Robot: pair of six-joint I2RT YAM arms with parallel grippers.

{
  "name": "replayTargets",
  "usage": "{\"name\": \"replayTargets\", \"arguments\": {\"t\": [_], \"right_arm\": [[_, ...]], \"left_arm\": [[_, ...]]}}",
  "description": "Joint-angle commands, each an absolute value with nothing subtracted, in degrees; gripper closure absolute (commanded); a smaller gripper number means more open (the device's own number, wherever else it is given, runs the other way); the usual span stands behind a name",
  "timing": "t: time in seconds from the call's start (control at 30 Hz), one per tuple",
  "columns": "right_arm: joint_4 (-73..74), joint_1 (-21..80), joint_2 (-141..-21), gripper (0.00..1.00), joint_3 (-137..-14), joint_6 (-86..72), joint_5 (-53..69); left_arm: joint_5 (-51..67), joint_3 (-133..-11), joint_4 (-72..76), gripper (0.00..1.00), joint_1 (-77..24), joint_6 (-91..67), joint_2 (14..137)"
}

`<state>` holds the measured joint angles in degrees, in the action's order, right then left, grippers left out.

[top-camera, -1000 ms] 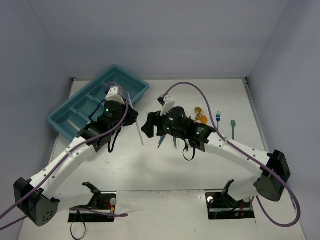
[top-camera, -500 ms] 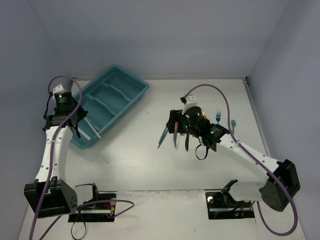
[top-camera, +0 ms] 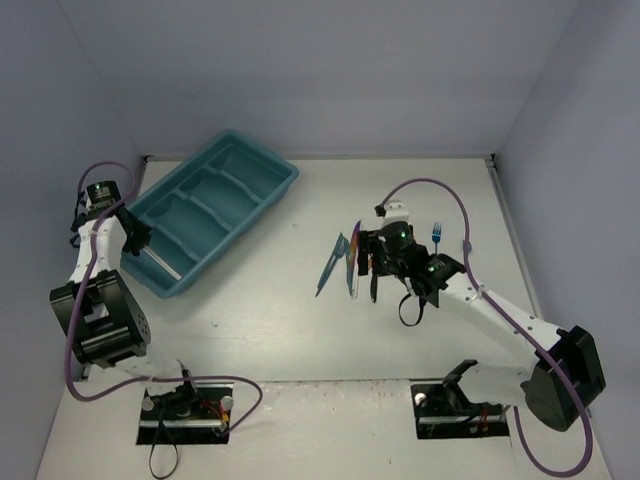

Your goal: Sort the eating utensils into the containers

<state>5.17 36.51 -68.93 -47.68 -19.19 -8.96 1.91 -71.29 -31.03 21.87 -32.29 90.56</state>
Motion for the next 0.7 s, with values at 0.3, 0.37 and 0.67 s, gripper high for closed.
{"name": "replayTargets", "arguments": {"t": [0.3,0.37,0.67], "right_arm": [[8.4,24.0,-73.9,0.34,-48.4,-17.3,-8.9],[8.4,22.4,-75.9,0.36,-49.2,-16.8,-8.8],[8.3,18.3,-87.6,0.52,-54.4,-13.3,-7.9]], "left_arm": [[2.6,-74.3,-30.8,0.39,21.7,-31.8,86.1],[3.5,-73.7,-30.8,0.35,21.1,-32.1,82.9],[5.5,-68.4,-29.6,0.31,6.5,-27.8,68.4]]}}
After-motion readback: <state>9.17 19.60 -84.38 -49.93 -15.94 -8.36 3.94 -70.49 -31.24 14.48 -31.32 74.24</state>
